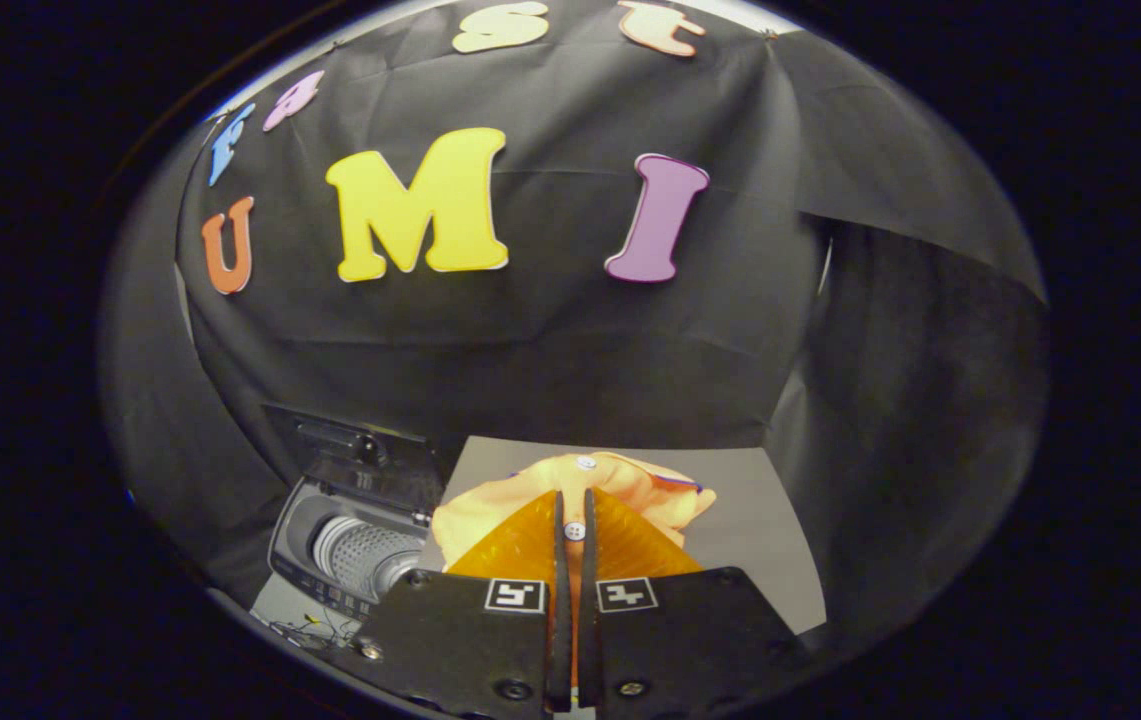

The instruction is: Put the clothes into the washing machine and then close the washing machine lid.

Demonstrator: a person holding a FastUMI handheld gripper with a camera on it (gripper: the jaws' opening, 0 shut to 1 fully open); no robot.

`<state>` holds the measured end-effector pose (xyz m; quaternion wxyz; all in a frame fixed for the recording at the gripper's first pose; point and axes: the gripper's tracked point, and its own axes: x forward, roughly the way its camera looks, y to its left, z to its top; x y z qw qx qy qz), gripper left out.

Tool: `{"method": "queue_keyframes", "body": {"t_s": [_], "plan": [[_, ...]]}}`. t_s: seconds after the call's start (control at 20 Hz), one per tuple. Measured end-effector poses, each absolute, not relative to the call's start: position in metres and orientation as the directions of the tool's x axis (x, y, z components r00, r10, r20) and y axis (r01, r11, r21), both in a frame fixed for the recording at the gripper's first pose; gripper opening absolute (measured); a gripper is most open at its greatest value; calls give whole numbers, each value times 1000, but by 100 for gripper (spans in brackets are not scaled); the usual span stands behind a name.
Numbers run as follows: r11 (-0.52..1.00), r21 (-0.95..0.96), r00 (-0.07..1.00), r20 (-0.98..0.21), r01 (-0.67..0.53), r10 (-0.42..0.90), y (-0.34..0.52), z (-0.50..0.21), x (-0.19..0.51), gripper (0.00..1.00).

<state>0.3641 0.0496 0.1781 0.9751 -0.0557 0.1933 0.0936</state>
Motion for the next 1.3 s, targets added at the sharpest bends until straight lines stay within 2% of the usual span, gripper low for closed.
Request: {"method": "queue_keyframes", "body": {"t_s": [0.7,1.3], "plan": [[872,-93,823,-392,-480,412,223,187,332,6],[775,-138,741,-433,-617,513,350,164,318,6]]}}
